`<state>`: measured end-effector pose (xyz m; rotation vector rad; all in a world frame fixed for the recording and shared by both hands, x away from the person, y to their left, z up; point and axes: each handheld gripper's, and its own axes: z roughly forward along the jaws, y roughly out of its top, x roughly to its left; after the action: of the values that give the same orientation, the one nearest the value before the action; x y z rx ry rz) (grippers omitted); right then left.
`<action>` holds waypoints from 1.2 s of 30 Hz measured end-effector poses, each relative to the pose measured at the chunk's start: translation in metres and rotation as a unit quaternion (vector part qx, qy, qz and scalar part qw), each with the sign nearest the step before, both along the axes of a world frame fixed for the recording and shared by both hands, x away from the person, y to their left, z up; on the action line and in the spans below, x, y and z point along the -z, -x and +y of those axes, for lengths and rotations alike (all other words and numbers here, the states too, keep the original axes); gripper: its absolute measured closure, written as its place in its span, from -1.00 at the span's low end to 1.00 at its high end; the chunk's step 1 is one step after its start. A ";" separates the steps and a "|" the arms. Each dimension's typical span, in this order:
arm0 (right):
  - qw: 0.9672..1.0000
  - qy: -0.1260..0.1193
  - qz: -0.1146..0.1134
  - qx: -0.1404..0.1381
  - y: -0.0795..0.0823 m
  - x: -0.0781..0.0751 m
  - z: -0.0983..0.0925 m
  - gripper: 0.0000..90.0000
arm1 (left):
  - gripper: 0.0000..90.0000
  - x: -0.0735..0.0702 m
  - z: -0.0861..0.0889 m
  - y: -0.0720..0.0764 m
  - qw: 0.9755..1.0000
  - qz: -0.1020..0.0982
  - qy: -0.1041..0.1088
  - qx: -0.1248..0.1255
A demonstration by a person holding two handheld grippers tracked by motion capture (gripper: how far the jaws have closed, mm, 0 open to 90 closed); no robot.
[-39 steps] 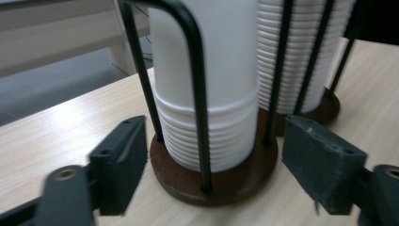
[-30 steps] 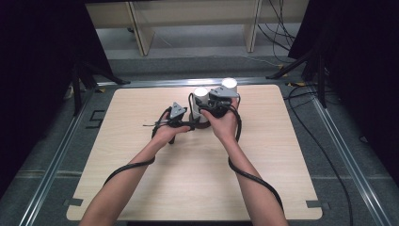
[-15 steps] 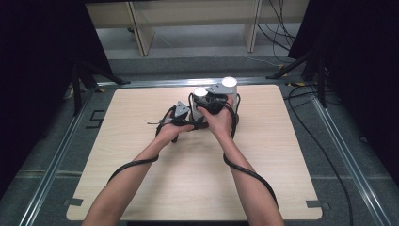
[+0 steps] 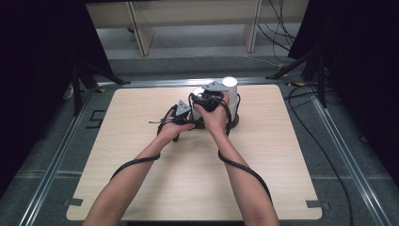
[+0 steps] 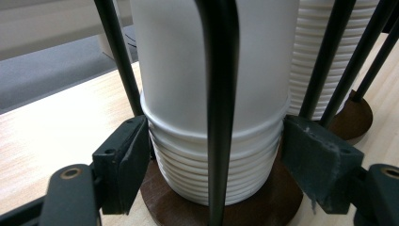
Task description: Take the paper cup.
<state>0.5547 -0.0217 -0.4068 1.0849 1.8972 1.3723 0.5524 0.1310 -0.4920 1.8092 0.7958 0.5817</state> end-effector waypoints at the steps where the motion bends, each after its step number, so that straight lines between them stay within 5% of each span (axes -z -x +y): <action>1: 1.000 0.004 0.002 0.003 0.000 0.000 0.000 -0.30 | -0.44 0.000 0.000 0.000 1.000 -0.001 -0.002 0.001; 2: 1.000 0.010 -0.013 0.007 -0.002 0.002 0.000 -0.28 | -0.44 0.000 0.000 0.000 1.000 -0.001 -0.002 0.002; 7: 1.000 0.003 0.000 0.007 -0.001 0.002 0.000 -0.25 | -0.44 0.000 0.001 0.000 1.000 -0.001 -0.006 0.002; 20: 1.000 -0.003 -0.018 0.002 0.004 -0.005 -0.002 -0.23 | -0.43 0.000 0.002 0.001 1.000 -0.003 -0.013 0.006; 25: 0.999 0.001 -0.046 0.001 0.005 -0.011 -0.004 -0.23 | -0.43 0.000 0.001 0.000 1.000 -0.003 -0.012 0.006; 27: 1.000 -0.014 -0.027 0.006 0.009 -0.013 -0.002 -0.22 | -0.43 0.000 0.000 0.001 1.000 -0.004 -0.004 0.003; 35: 0.998 -0.009 -0.068 0.007 0.013 -0.023 -0.005 -0.22 | -0.42 0.000 0.001 0.001 1.000 -0.004 -0.007 0.004; 36: 0.998 -0.019 -0.056 0.005 0.014 -0.025 -0.004 -0.22 | -0.41 0.000 0.001 0.001 1.000 -0.002 -0.010 0.004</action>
<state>0.5407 -0.0259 -0.3817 1.0121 1.7905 1.4388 0.5515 0.1318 -0.4918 1.8277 0.7809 0.5899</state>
